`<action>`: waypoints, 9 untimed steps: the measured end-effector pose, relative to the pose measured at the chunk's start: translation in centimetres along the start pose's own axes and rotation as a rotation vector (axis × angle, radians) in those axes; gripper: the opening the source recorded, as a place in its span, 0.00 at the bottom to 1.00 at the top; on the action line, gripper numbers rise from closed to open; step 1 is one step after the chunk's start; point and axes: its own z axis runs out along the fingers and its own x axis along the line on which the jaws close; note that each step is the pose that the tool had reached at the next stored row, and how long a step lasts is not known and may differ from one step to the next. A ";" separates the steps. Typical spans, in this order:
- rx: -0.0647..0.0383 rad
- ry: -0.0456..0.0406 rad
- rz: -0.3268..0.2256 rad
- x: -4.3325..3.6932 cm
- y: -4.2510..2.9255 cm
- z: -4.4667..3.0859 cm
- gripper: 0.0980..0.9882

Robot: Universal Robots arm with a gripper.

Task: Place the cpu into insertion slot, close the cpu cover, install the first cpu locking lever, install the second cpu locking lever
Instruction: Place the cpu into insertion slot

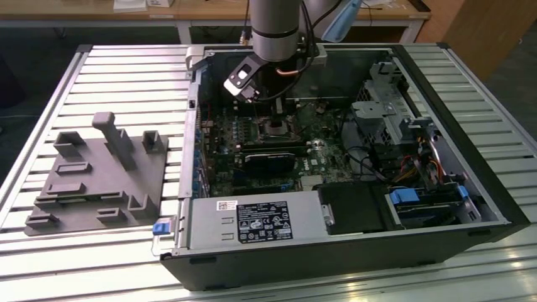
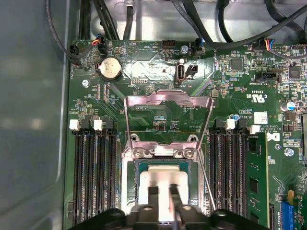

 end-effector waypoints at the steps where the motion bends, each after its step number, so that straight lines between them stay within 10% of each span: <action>1: 0.000 0.0000 0.000 0.00 0.00 0.00 0.16; 9: 0.000 0.0000 0.000 0.00 0.00 -0.02 0.01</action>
